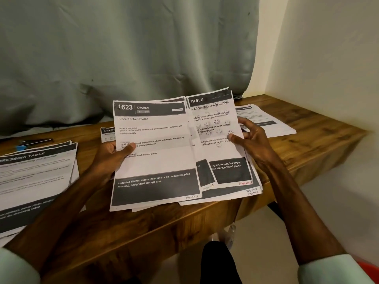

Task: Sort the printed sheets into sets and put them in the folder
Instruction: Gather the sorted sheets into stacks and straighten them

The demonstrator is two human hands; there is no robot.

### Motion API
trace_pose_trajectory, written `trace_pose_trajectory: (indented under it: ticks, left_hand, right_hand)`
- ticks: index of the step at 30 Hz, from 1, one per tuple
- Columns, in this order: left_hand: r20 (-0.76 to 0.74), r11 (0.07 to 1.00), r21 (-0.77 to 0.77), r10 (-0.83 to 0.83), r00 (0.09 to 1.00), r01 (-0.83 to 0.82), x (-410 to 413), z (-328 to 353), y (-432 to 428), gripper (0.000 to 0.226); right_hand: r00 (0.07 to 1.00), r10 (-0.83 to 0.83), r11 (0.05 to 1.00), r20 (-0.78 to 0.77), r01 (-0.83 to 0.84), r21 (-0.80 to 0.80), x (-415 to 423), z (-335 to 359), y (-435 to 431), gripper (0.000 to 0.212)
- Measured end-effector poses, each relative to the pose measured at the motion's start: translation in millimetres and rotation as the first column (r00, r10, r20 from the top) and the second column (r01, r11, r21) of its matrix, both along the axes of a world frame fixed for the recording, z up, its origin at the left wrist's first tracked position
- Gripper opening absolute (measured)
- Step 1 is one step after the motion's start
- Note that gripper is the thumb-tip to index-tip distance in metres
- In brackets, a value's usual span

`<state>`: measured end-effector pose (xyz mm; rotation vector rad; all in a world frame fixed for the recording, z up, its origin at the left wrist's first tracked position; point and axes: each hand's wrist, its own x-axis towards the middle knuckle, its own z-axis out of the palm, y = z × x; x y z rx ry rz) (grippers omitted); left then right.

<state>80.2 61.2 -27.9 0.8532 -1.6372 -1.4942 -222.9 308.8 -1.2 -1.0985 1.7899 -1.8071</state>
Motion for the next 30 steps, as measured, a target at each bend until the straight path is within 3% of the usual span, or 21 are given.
trace_pose_trajectory:
  ticks: [5,12,19,25,30]
  left_hand:
    - [0.009,1.000,0.010,0.021,1.000,-0.021,0.7,-0.5,-2.3,0.014]
    - [0.042,1.000,-0.007,0.028,0.999,-0.028,3.5,-2.2,-6.8,0.015]
    - [0.076,0.999,-0.029,0.042,0.996,-0.040,4.2,-0.2,-2.1,0.031]
    - [0.096,0.998,-0.052,0.031,0.995,-0.026,4.1,-1.0,-0.9,0.032]
    - [0.136,0.992,-0.123,0.056,0.989,-0.039,1.4,-1.1,4.2,0.027]
  right_hand:
    - [0.998,-0.056,0.997,-0.043,0.058,0.051,-7.3,10.0,2.6,0.073]
    - [0.992,-0.068,0.996,-0.108,0.073,0.046,-10.0,18.2,13.1,0.035]
    - [0.957,-0.139,0.981,-0.254,0.168,0.098,-13.2,32.1,16.3,0.035]
    - [0.937,-0.159,0.969,-0.311,0.209,0.135,-12.4,47.3,20.2,0.037]
    - [0.873,-0.242,0.954,-0.423,0.294,0.062,-6.9,64.8,23.2,0.032]
